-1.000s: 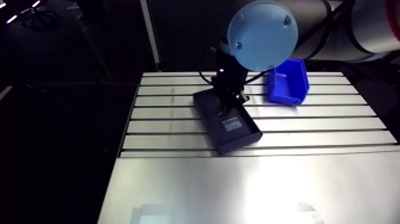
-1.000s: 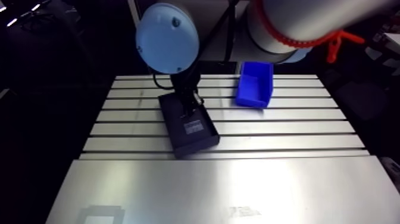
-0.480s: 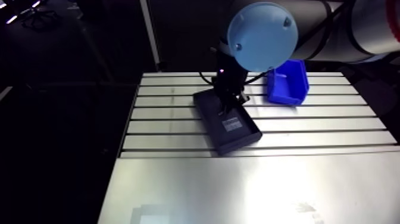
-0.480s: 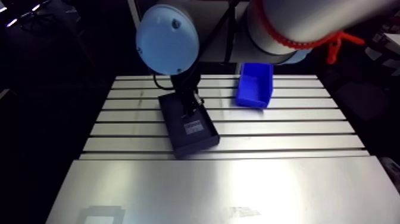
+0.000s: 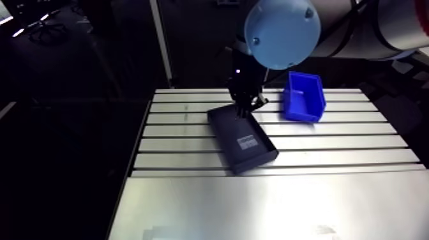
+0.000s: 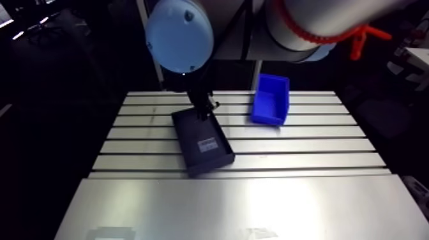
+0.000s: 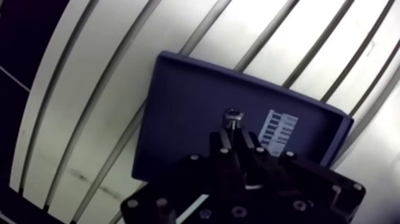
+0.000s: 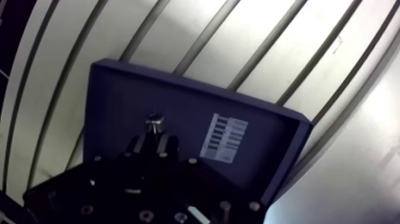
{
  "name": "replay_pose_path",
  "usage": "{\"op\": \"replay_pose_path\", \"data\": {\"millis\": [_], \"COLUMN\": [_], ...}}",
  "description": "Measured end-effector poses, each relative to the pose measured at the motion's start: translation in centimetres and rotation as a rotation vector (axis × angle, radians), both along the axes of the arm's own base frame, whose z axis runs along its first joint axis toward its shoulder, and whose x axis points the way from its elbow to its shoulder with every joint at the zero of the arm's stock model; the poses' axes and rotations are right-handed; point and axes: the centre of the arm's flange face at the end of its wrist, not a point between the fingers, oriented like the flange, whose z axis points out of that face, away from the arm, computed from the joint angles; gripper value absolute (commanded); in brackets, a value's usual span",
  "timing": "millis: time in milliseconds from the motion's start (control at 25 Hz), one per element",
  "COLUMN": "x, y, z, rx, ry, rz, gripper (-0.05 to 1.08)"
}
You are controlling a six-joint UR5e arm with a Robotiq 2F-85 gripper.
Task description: Pick up the M10 bolt from the tray and put it into the blue bin.
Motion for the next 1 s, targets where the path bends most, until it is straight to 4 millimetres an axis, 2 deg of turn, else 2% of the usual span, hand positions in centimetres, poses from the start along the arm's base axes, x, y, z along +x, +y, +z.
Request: {"op": "replay_pose_path", "data": {"millis": [400, 560, 880, 1000], "x": [0.5, 1.0, 2.2, 3.0], "y": [0.5, 1.1, 2.6, 4.5], "z": [8.2, 10.8, 16.2, 18.1], "rx": [0.048, 0.102, 0.145, 0.155], "ry": [0.048, 0.029, 0.064, 0.058], "rz": [0.134, 0.238, 0.615, 0.763], "gripper": [0.98, 0.99, 0.99, 0.98]}}
